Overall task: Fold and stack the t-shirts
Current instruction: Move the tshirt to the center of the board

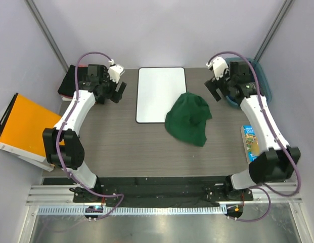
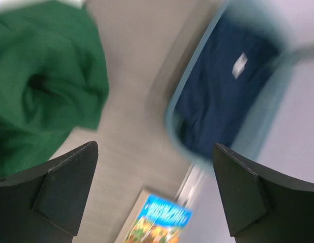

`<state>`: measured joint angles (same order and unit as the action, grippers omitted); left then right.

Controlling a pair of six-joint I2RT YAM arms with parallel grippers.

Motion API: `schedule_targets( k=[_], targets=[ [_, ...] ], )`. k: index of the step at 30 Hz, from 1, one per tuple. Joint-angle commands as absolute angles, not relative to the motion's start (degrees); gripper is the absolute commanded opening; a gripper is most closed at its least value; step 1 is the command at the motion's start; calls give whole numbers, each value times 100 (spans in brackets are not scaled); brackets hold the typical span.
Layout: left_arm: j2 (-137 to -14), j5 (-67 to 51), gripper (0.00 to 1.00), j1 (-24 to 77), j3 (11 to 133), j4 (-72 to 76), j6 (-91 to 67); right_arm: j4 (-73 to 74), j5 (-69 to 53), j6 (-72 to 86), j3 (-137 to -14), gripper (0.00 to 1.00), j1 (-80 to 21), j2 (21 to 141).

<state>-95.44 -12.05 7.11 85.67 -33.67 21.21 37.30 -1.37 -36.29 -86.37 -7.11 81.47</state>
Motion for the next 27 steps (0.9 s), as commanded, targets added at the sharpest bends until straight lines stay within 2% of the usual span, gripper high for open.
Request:
schedule_targets(
  k=[1, 4, 7, 10, 15, 21, 23, 27],
  targets=[
    [-9545, -1415, 86, 914, 8666, -3199, 2188, 4095, -12, -3534, -8200, 100, -334, 8491],
    [-9624, -1459, 86, 1046, 8649, -3269, 2276, 4788, -1384, -3499, -8594, 100, -587, 8402],
    [-9738, -1450, 86, 1142, 8604, -3304, 2294, 5501, -1897, -3577, -8920, 100, -1201, 8770],
    [-9844, -1380, 86, 1195, 8587, -3357, 2276, 5423, -2206, -3490, -8842, 100, -1616, 8964],
    [-9923, -1380, 86, 1230, 8543, -3357, 2311, 5169, -2119, -3437, -9044, 100, -2144, 9579],
    [-10169, -1783, 85, 1415, 8604, -3279, 2302, 4669, -1005, -3621, -9281, 100, -2075, 10406],
    [-10300, -2151, 84, 1625, 8613, -3191, 2399, 4518, -844, -3595, -9334, 100, -1969, 10503],
    [-10599, -2180, 83, 2039, 8788, -3015, 2602, 4447, -738, -3638, -9256, 100, -1776, 10626]
  ],
)
